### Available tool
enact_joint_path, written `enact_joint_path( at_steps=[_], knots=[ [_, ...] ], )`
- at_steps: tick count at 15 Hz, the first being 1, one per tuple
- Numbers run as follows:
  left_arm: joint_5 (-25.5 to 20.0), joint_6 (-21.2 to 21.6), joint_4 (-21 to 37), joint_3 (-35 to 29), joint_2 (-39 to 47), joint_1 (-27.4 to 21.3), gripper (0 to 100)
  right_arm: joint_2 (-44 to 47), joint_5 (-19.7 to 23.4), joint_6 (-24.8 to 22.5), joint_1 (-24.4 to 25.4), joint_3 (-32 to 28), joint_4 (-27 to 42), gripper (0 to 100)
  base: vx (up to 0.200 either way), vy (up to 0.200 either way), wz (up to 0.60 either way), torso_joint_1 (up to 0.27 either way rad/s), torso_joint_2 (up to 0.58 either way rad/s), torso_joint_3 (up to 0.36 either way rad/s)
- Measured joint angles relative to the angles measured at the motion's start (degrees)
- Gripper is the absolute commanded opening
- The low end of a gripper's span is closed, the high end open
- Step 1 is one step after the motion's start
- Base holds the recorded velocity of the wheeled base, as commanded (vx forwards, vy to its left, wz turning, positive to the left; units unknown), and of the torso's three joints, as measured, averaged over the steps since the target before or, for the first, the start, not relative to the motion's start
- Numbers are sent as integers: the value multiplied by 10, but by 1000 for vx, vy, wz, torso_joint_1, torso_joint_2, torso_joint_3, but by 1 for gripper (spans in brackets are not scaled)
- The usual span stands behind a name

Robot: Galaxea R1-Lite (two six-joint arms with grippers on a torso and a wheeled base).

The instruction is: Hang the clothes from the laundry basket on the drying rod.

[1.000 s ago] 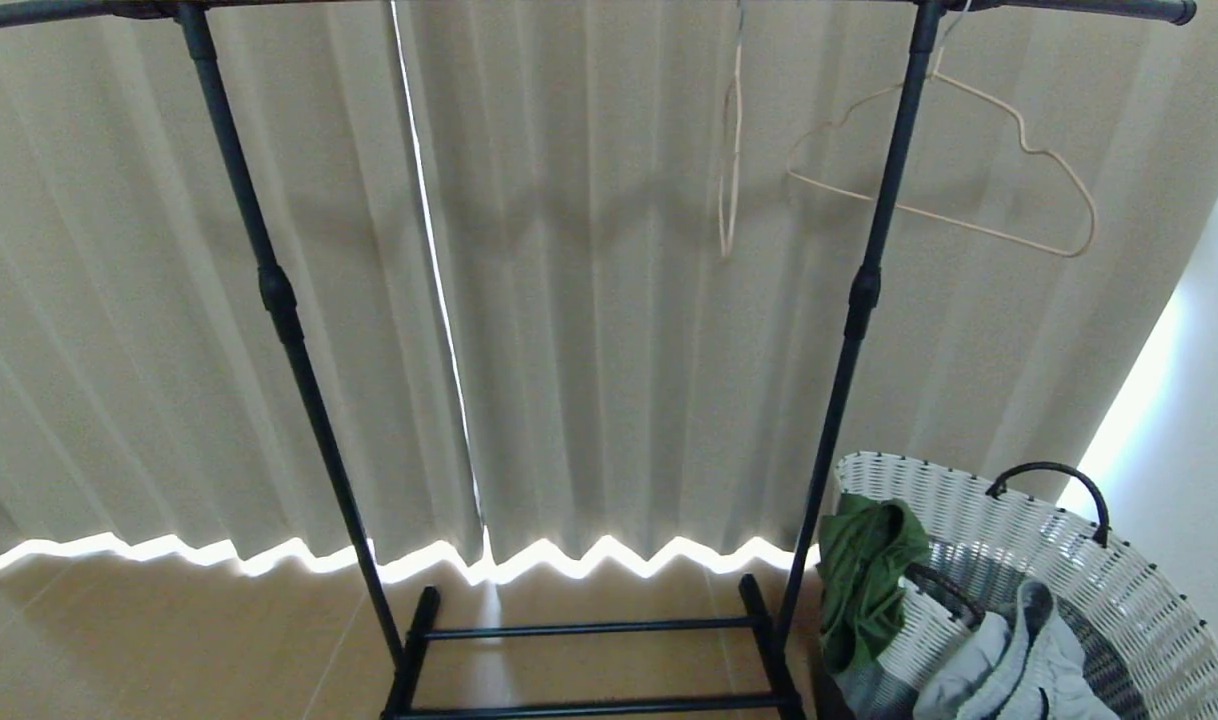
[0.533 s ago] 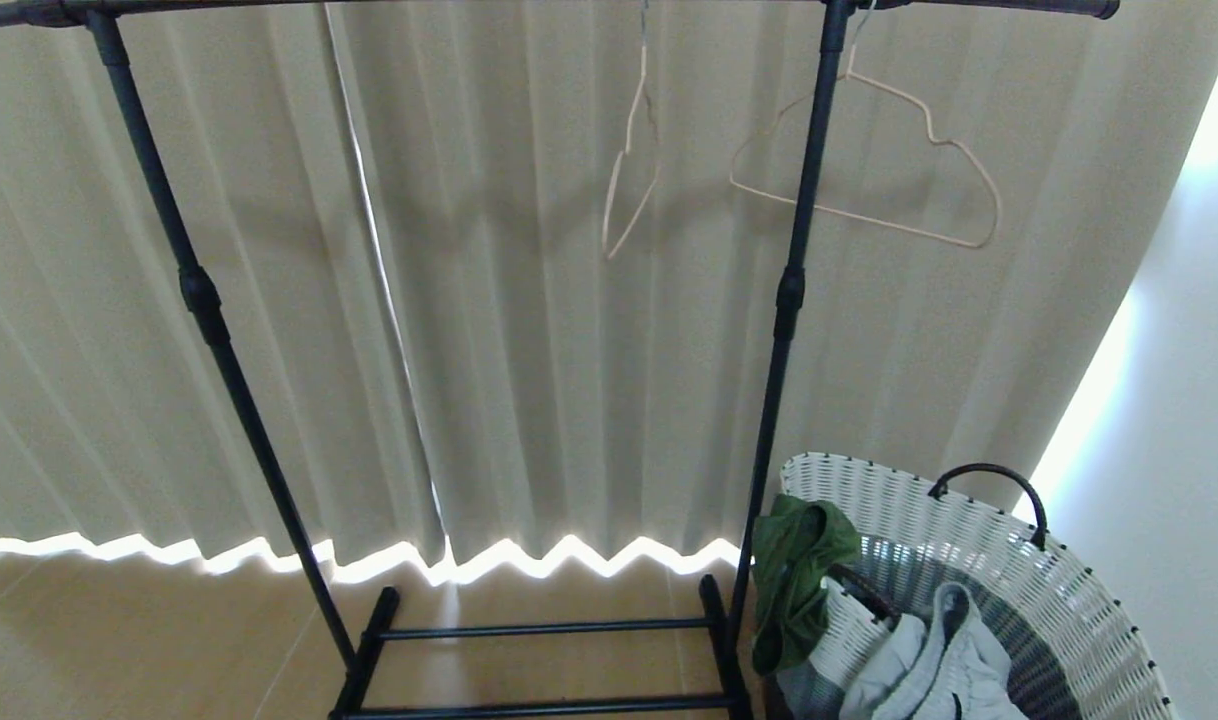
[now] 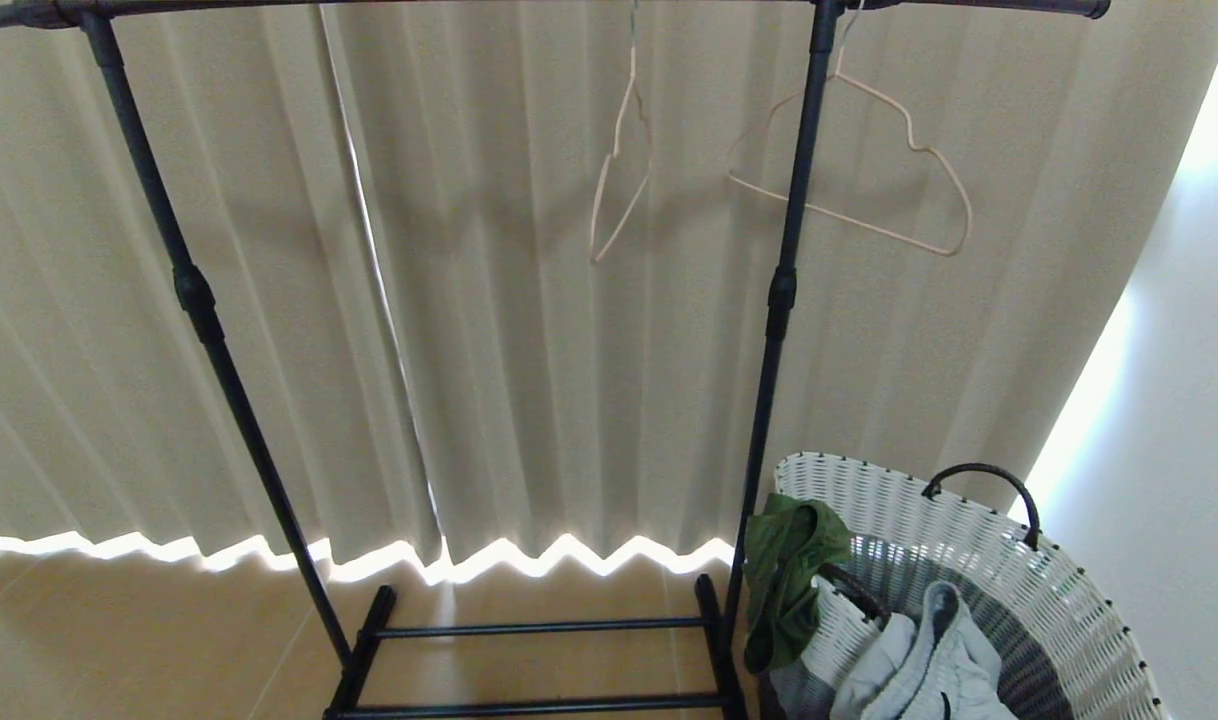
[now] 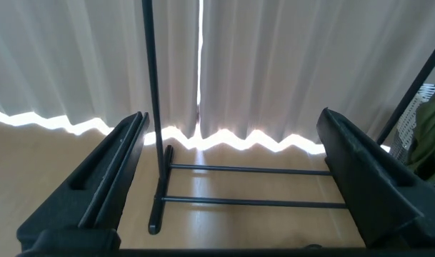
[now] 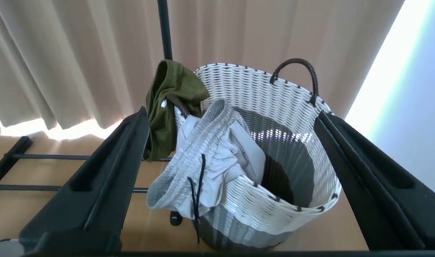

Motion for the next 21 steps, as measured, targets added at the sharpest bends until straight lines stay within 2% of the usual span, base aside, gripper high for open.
enact_joint_path(
  at_steps=[10,17,21],
  knots=[
    [0,0,0,0,0,0,100,0,0,0,0,0,0,100,200,0,0,3,0,2],
    [0,0,0,0,0,0,100,0,-10,-6,0,0,0,100,0,0,0,0,0,0],
    [0,1,0,0,0,0,100,34,3,-46,16,-37,27,100,0,0,0,0,0,0]
  ],
)
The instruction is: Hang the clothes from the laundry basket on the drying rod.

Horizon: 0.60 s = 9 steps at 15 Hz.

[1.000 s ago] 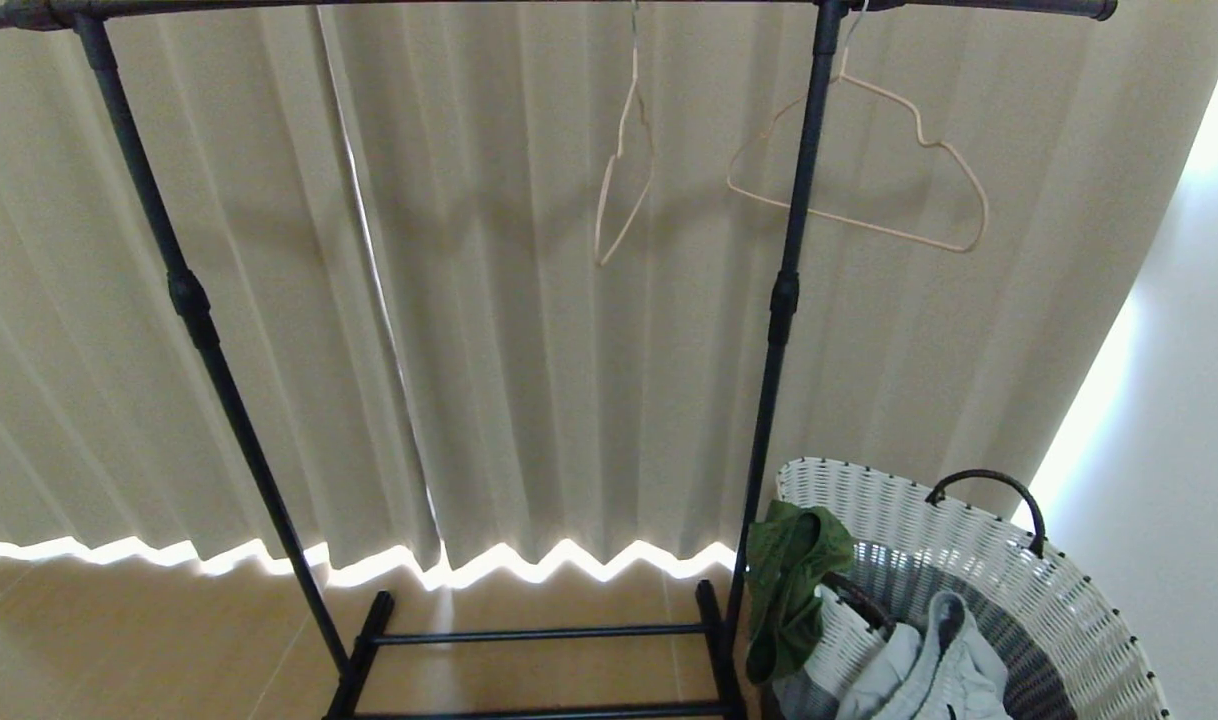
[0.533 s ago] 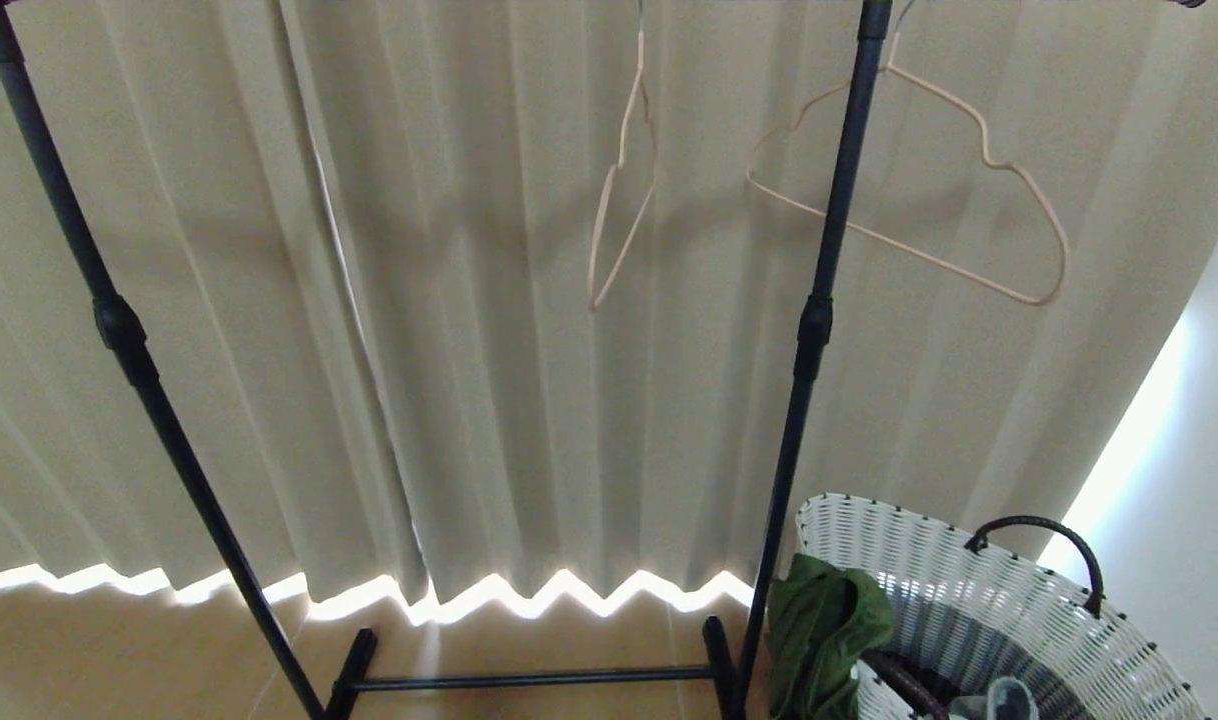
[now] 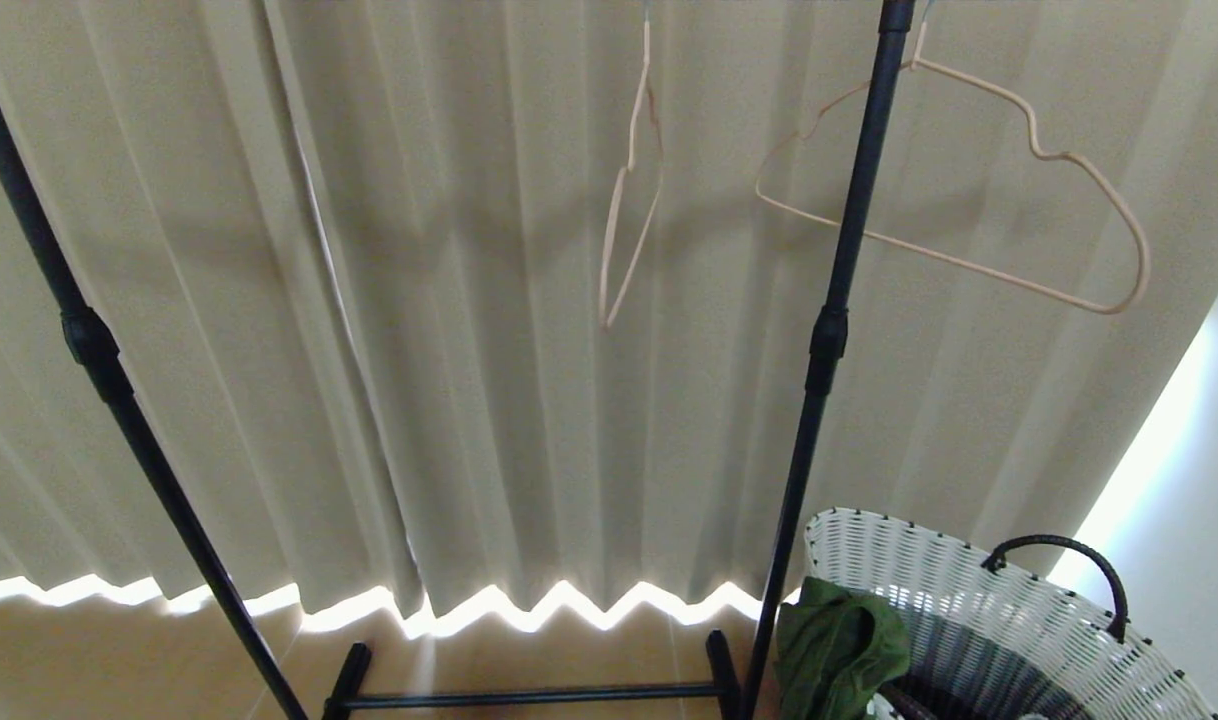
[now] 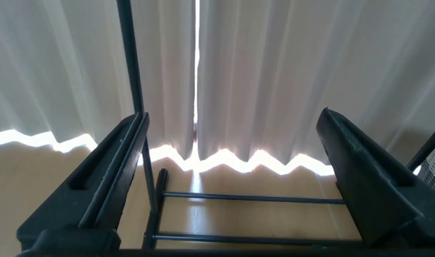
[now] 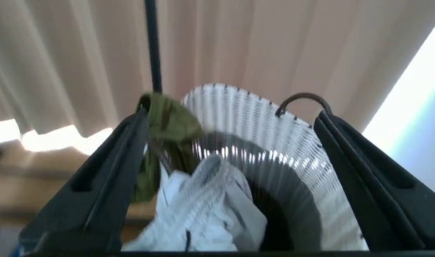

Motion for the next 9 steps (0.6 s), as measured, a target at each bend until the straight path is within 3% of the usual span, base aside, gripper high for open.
enact_joint_path(
  at_steps=[4,9],
  knots=[
    [0,0,0,0,0,0,100,167,-21,-60,18,-48,25,100,0,0,0,0,0,0],
    [0,0,0,0,0,0,100,506,-90,-112,21,-122,8,100,0,0,0,0,0,0]
  ],
)
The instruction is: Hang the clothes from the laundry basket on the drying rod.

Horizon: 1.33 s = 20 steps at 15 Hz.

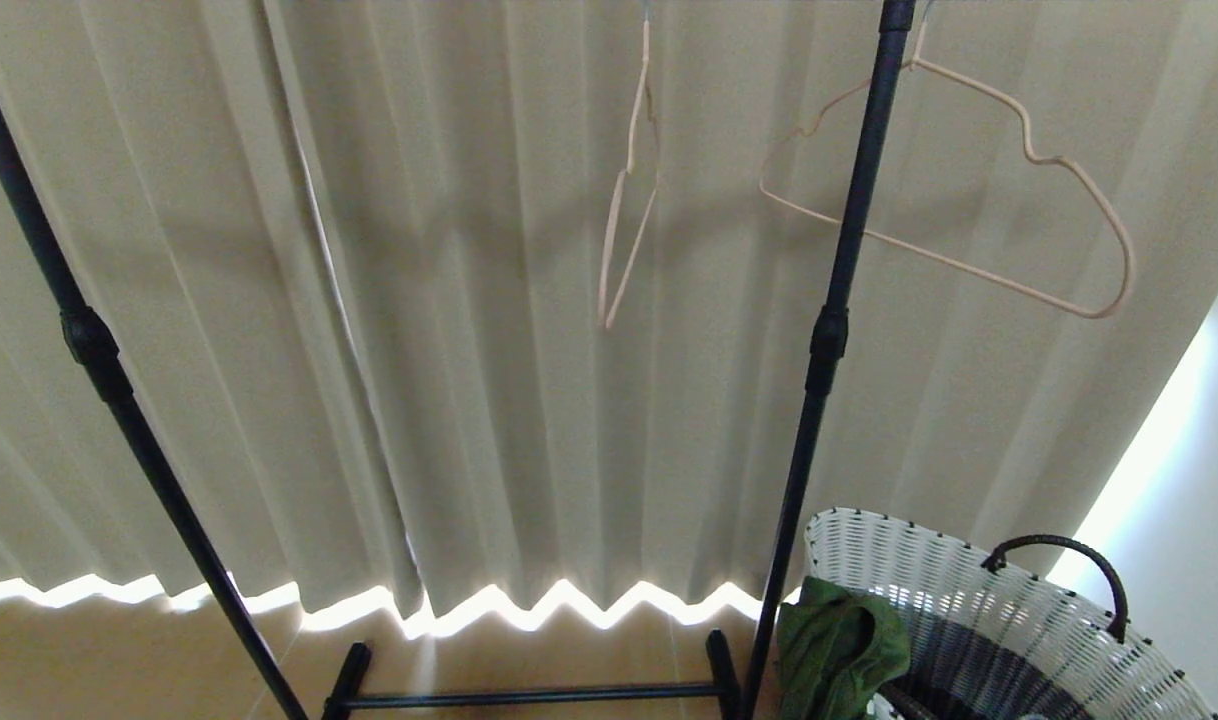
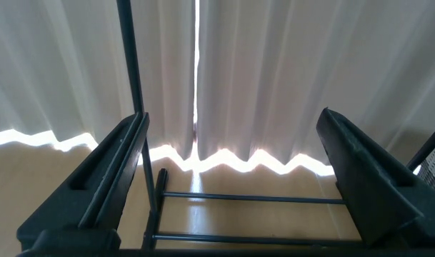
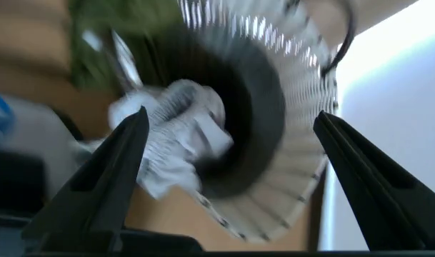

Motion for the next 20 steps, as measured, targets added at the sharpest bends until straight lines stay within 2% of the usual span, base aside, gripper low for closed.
enact_joint_path(
  at_steps=[3,6,12,17,20],
  knots=[
    [0,0,0,0,0,0,100,177,-30,-43,1,-26,-52,100,0,0,0,0,0,0],
    [0,0,0,0,0,0,100,281,-39,-90,-2,-37,-73,100,0,0,0,0,0,0],
    [0,0,0,0,0,0,100,371,-39,-104,-26,-42,-92,100,0,0,0,0,0,0],
    [0,-1,0,0,0,0,100,440,-44,-104,-30,-41,-160,100,0,0,0,0,0,0],
    [0,-1,0,0,0,0,100,470,-54,-103,-38,-41,-166,100,0,0,0,0,0,0]
  ],
)
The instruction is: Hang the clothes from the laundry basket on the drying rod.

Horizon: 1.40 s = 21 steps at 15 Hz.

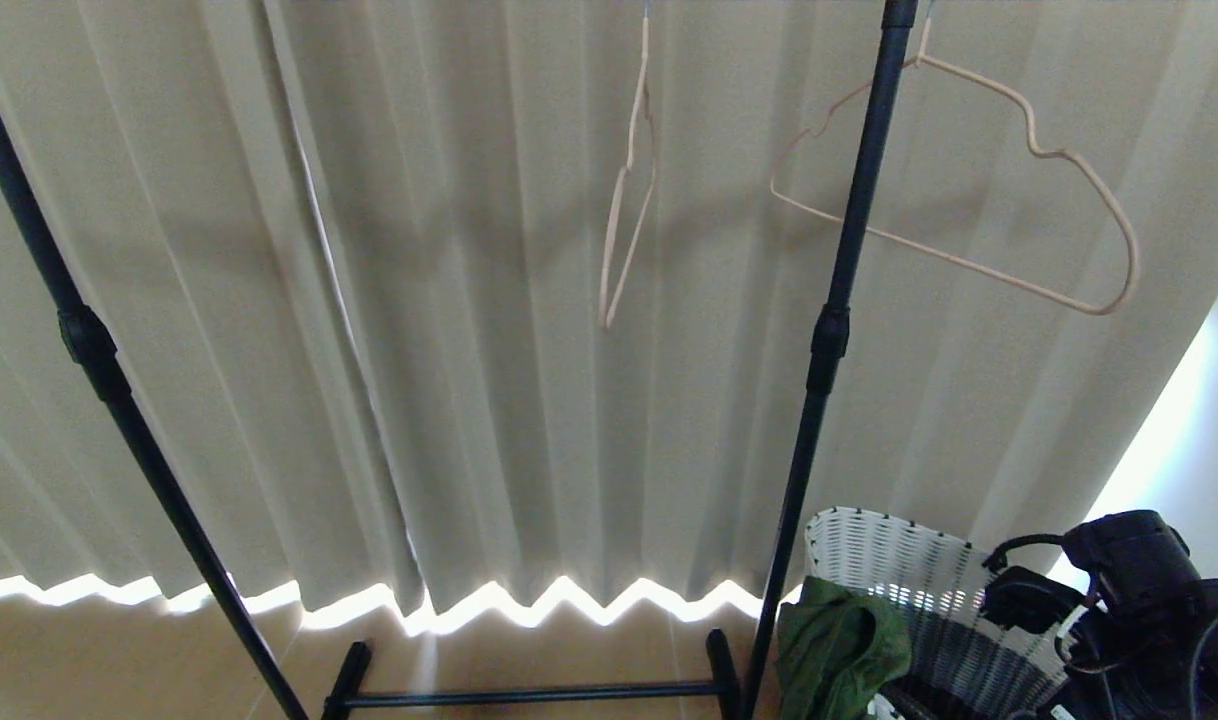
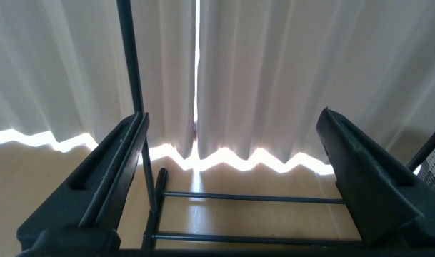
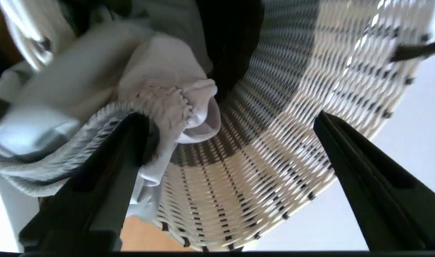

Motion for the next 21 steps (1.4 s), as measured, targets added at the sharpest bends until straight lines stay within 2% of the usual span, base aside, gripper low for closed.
enact_joint_path(
  at_steps=[3,4,12,16,21],
  knots=[
    [0,0,0,0,0,0,100,14,0,0,-3,0,-1,100,0,0,0,0,0,0],
    [0,0,0,0,0,0,100,18,1,0,-3,0,-9,0,0,0,0,0,0,0],
    [0,0,0,0,0,0,100,3,9,1,-2,22,-59,0,0,0,0,0,0,0],
    [0,0,0,0,0,0,100,-94,16,3,-1,55,-116,0,0,0,0,0,0,0],
    [0,0,0,0,0,0,100,-286,79,10,1,58,-133,0,0,0,0,0,0,0]
  ],
)
